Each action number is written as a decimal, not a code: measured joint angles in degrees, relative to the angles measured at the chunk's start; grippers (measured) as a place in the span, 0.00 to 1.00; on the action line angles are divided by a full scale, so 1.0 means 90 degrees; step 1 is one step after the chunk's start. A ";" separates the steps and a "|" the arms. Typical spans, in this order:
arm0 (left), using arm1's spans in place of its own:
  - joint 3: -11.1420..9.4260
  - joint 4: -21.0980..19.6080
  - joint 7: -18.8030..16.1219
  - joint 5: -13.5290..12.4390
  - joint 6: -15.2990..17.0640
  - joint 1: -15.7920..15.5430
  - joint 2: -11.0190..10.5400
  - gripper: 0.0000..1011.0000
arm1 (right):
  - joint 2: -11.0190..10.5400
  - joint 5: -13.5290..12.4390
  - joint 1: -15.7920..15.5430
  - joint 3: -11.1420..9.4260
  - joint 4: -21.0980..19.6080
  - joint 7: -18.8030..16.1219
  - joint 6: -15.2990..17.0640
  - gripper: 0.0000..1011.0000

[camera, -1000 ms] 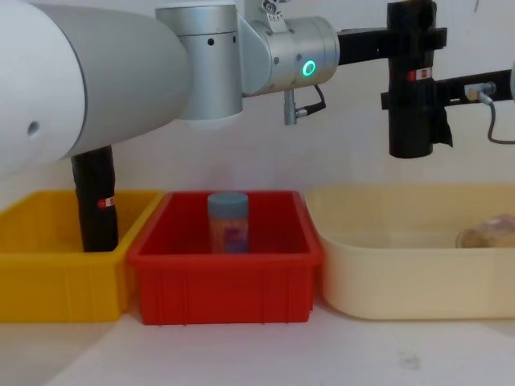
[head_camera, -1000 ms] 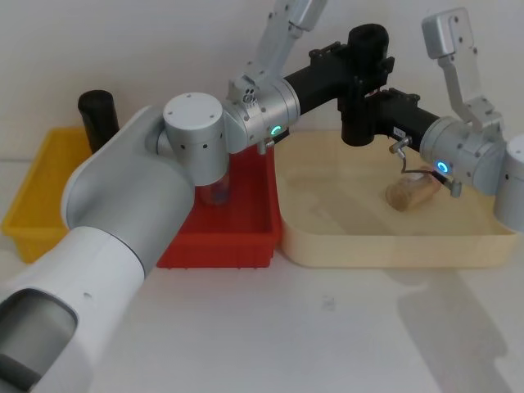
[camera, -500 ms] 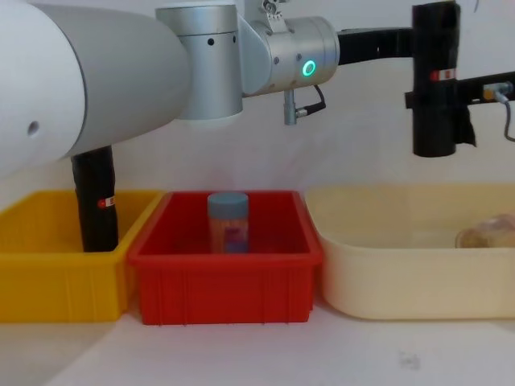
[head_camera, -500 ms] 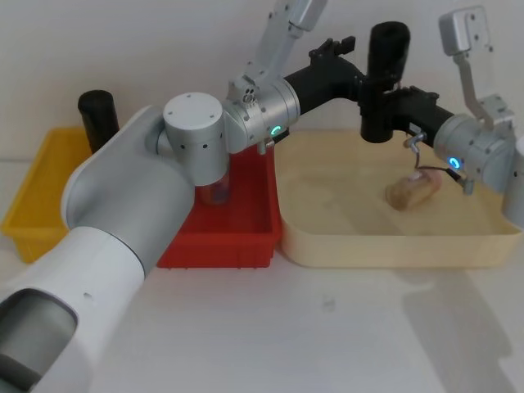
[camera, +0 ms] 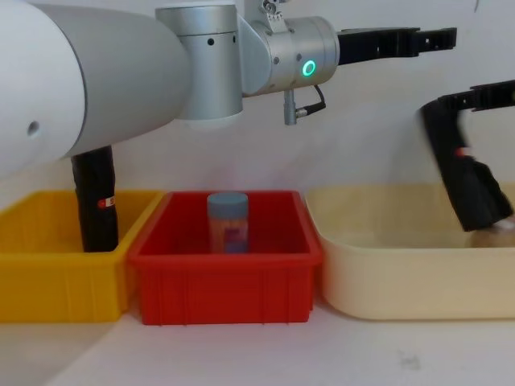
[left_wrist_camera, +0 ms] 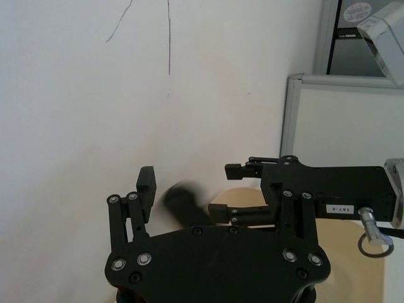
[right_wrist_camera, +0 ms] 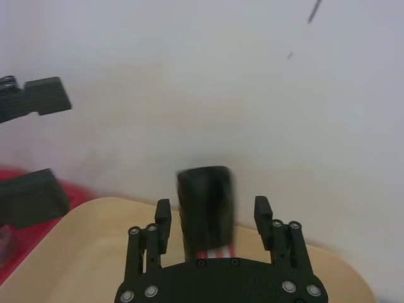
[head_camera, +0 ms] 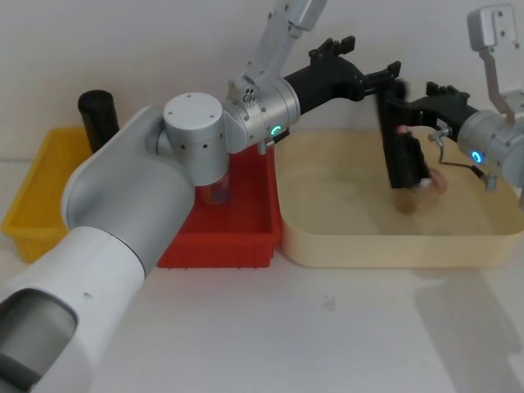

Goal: Pick up the garbage bag with the one hand and transfer it to the other hand.

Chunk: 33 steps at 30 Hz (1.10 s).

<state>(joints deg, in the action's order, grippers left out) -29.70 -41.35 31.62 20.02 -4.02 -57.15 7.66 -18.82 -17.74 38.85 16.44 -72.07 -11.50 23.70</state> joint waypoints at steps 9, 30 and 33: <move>0.0000 0.0000 0.0000 0.0000 0.0000 0.0000 0.0000 0.99 | -0.0012 0.0022 0.0032 -0.0068 0.0069 0.0081 0.0053 0.99; 0.0000 0.0000 0.0000 0.0000 0.0000 0.0000 0.0000 0.99 | -0.0022 0.0039 0.0056 -0.0116 0.0127 0.0144 0.0093 0.99; 0.0000 0.0000 0.0000 0.0000 0.0000 0.0000 0.0000 0.99 | -0.0021 0.0039 0.0058 -0.0118 0.0128 0.0147 0.0096 0.99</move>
<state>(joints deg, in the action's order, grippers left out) -29.70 -41.35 31.62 20.02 -4.02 -57.14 7.66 -19.01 -17.39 39.37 15.38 -70.91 -10.17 24.56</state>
